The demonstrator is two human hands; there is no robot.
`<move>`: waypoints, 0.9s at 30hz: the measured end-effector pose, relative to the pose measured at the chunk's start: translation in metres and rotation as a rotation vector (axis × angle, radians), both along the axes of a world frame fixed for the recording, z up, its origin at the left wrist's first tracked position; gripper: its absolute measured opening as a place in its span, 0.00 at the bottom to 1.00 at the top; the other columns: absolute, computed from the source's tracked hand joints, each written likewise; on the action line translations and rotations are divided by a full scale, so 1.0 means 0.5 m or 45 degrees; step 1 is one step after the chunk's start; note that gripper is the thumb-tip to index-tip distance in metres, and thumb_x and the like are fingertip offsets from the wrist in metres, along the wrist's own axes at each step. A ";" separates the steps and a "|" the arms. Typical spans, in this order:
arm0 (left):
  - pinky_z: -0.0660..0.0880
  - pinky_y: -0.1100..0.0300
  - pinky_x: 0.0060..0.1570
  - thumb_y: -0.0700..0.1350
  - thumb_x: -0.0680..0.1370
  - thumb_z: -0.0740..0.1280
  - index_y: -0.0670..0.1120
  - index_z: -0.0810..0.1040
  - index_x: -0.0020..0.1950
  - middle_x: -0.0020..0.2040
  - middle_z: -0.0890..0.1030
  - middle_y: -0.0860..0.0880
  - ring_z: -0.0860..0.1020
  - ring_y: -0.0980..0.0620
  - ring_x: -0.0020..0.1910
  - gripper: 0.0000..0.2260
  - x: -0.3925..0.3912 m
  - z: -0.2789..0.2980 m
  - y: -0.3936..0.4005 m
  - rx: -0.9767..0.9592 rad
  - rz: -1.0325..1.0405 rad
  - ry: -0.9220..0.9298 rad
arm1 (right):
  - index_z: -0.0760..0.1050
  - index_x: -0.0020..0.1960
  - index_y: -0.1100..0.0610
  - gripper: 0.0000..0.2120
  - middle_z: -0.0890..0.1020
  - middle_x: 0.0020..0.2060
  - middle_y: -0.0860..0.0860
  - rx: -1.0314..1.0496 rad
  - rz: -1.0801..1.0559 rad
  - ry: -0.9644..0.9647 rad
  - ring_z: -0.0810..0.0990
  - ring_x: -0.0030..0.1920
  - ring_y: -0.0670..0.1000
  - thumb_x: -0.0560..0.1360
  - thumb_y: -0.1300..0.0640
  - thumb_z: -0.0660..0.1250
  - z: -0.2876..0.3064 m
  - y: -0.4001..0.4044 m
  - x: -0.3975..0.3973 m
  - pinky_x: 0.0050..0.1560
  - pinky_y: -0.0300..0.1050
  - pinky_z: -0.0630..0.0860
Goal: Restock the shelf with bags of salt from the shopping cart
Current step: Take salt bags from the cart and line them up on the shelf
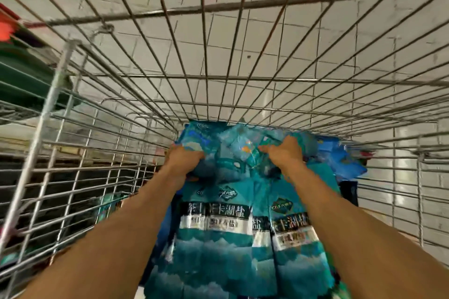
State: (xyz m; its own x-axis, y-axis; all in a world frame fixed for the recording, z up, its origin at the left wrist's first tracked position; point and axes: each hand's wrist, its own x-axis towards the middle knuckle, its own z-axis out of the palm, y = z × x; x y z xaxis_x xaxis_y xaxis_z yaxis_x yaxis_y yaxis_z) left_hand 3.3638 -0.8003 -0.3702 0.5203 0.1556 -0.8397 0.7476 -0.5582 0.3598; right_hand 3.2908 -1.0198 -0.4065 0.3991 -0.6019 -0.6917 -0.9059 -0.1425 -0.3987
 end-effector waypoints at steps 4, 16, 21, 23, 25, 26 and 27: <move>0.81 0.46 0.45 0.35 0.70 0.74 0.39 0.76 0.51 0.49 0.80 0.39 0.80 0.42 0.46 0.12 -0.016 0.053 -0.001 -0.037 0.112 0.032 | 0.78 0.54 0.65 0.20 0.82 0.51 0.61 0.476 -0.296 -0.079 0.81 0.45 0.57 0.65 0.63 0.78 0.054 0.025 -0.010 0.46 0.53 0.81; 0.75 0.53 0.53 0.34 0.73 0.73 0.44 0.70 0.65 0.58 0.78 0.40 0.76 0.46 0.52 0.23 -0.217 0.432 0.000 -0.332 0.106 -0.029 | 0.74 0.58 0.62 0.27 0.84 0.45 0.57 1.048 -0.550 -0.195 0.86 0.38 0.58 0.61 0.71 0.76 0.433 0.056 -0.259 0.30 0.49 0.81; 0.76 0.52 0.48 0.35 0.74 0.73 0.46 0.62 0.76 0.63 0.75 0.43 0.78 0.47 0.51 0.34 -0.331 0.652 0.079 -0.541 0.268 -0.174 | 0.76 0.54 0.62 0.24 0.86 0.40 0.59 1.140 -0.544 -0.406 0.86 0.33 0.57 0.58 0.67 0.75 0.630 0.092 -0.349 0.29 0.52 0.82; 0.73 0.57 0.45 0.42 0.77 0.71 0.51 0.60 0.77 0.68 0.72 0.46 0.77 0.48 0.54 0.32 -0.384 0.736 0.129 -0.570 0.331 -0.226 | 0.75 0.63 0.60 0.28 0.85 0.51 0.60 1.182 -0.479 -0.465 0.86 0.37 0.58 0.63 0.62 0.75 0.705 0.114 -0.374 0.33 0.56 0.83; 0.76 0.62 0.41 0.43 0.78 0.69 0.55 0.63 0.75 0.63 0.76 0.52 0.80 0.52 0.53 0.28 -0.448 0.807 0.195 -0.724 0.472 -0.262 | 0.75 0.66 0.62 0.35 0.85 0.53 0.59 1.184 -0.364 -0.556 0.87 0.42 0.58 0.59 0.59 0.78 0.780 0.147 -0.398 0.37 0.58 0.83; 0.77 0.64 0.35 0.40 0.77 0.69 0.55 0.67 0.72 0.59 0.79 0.54 0.83 0.55 0.47 0.26 -0.481 0.838 0.230 -0.811 0.526 -0.295 | 0.74 0.67 0.62 0.39 0.85 0.52 0.59 1.174 -0.296 -0.592 0.87 0.44 0.58 0.57 0.60 0.79 0.813 0.168 -0.408 0.39 0.59 0.82; 0.78 0.65 0.33 0.36 0.76 0.69 0.54 0.70 0.69 0.57 0.81 0.52 0.83 0.56 0.44 0.24 -0.511 0.860 0.260 -0.851 0.525 -0.351 | 0.72 0.69 0.60 0.42 0.85 0.54 0.58 1.173 -0.241 -0.620 0.86 0.48 0.58 0.57 0.61 0.79 0.839 0.187 -0.420 0.42 0.62 0.82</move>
State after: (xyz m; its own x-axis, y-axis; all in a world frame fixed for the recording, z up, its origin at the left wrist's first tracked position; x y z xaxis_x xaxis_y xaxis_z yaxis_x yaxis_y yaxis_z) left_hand 3.1081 -0.6702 0.0599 0.7312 -0.1075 -0.6736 0.6819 0.1378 0.7183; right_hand 3.0809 -0.9265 0.0132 0.7108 -0.0080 -0.7034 -0.5949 0.5269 -0.6071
